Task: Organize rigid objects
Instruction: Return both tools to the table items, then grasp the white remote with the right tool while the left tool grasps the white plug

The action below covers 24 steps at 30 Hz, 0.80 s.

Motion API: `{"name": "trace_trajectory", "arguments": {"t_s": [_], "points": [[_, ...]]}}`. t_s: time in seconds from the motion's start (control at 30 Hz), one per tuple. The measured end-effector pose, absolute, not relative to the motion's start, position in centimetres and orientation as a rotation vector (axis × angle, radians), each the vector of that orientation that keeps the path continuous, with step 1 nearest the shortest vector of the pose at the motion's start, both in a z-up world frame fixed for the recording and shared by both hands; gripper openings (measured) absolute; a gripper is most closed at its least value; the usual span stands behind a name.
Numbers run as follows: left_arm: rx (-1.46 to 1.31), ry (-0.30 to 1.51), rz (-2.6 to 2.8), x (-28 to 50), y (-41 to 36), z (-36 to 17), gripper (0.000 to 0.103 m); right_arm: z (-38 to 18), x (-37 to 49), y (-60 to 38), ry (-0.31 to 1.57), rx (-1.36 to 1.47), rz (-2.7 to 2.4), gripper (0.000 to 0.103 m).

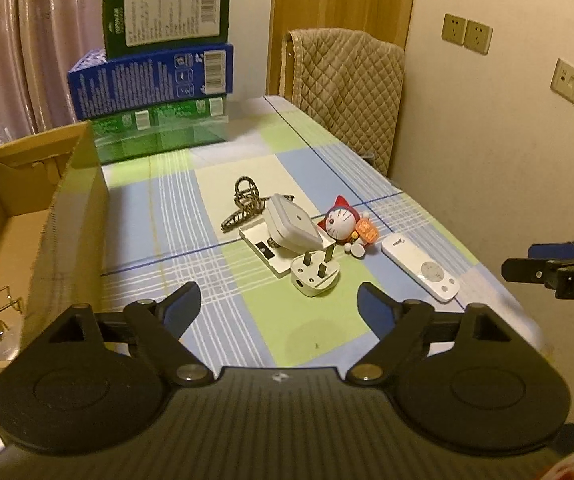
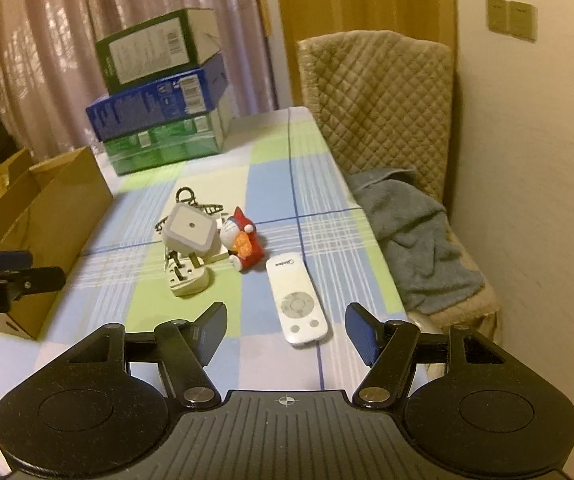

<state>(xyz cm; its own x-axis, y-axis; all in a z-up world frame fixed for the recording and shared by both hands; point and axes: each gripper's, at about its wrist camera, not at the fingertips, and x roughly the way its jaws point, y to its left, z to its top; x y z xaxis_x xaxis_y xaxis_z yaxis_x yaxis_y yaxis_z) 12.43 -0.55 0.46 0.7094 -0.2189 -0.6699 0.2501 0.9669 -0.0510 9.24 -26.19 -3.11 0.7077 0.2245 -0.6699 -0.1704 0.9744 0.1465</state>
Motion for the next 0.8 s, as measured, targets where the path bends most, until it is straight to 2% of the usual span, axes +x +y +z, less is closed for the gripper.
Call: {"name": "trace_trajectory", "arguments": {"t_s": [0.3,0.8], "points": [[0.048,0.770,-0.276,15.2,-1.6,-2.7,0.096,-6.6,13.2,-25.4,0.788,-0.012,0.268,0.063],[0.065,0.800,-0.293,18.7,-2.2,-7.1,0.099,-12.5,18.8,-23.9,0.848,-0.096,0.297,0.062]]}}
